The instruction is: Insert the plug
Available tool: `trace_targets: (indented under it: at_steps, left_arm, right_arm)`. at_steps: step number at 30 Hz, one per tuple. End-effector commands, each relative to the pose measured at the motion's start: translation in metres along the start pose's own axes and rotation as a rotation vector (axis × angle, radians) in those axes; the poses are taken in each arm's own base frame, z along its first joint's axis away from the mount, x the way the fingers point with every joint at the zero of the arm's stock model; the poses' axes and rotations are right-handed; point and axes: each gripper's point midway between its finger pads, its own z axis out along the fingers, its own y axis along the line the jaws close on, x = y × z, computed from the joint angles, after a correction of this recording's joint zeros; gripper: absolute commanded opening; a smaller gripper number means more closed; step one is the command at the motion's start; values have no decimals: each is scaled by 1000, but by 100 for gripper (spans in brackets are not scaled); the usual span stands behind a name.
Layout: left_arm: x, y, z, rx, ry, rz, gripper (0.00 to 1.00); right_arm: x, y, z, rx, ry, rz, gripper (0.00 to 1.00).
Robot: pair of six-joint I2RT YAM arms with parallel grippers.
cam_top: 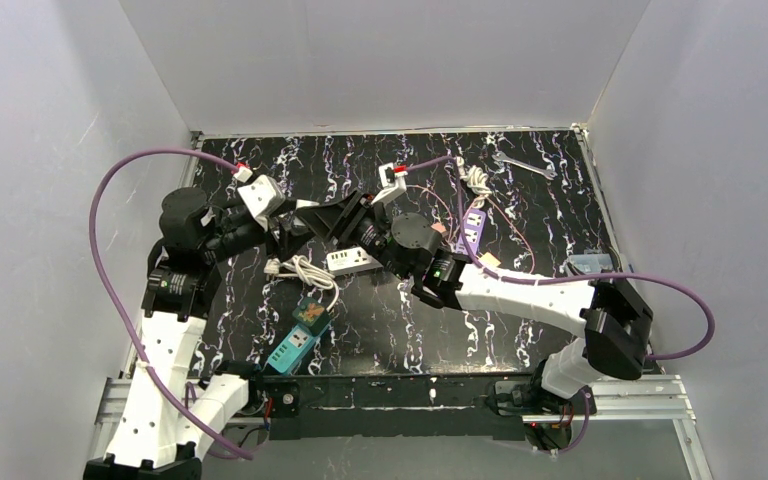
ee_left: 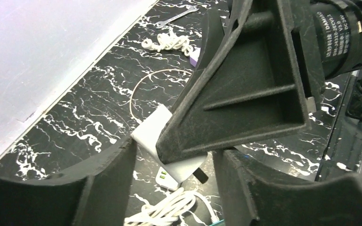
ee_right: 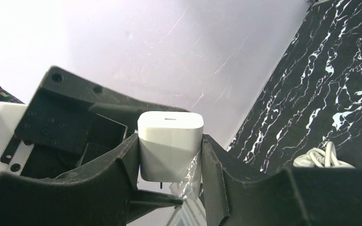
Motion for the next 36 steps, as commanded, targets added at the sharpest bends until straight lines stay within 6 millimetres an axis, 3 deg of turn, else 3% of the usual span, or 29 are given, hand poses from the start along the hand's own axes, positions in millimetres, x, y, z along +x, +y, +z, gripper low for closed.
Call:
trace_targets:
  at_steps: [1,4,5,6,11,16,21,23,27,31,36]
  left_arm:
    - [-4,1,1,2,-14,36,47]
    - [1,-2,1,21,2,38,20]
    - [2,-2,1,23,5,40,6]
    - [2,0,1,17,7,42,0]
    - [-1,0,-1,11,3,70,0]
    - [3,-8,-4,55,26,94,0]
    - [4,-21,-8,123,29,140,0]
    - [5,-24,-9,135,31,159,0]
    - [7,-25,-10,142,39,193,0]
    - [10,-26,-11,152,45,209,0]
    - [13,-28,-12,157,45,232,0]
  right_arm:
    - [-7,26,-6,-88,-23,45,30]
    - [-11,28,-9,-87,-30,39,34]
    - [-11,29,-9,-88,-26,36,36]
    - [-8,30,-10,-92,-8,33,41]
    - [-5,29,-14,-80,42,22,59]
    - [-32,12,-27,-27,75,23,78]
    - [-50,-6,-33,-16,252,16,82]
    - [-50,-3,-30,-38,349,15,83]
    - [-28,-7,-33,-22,541,-20,86]
    - [-26,1,-34,-53,577,-27,87]
    - [-18,-9,-39,-14,630,-36,87]
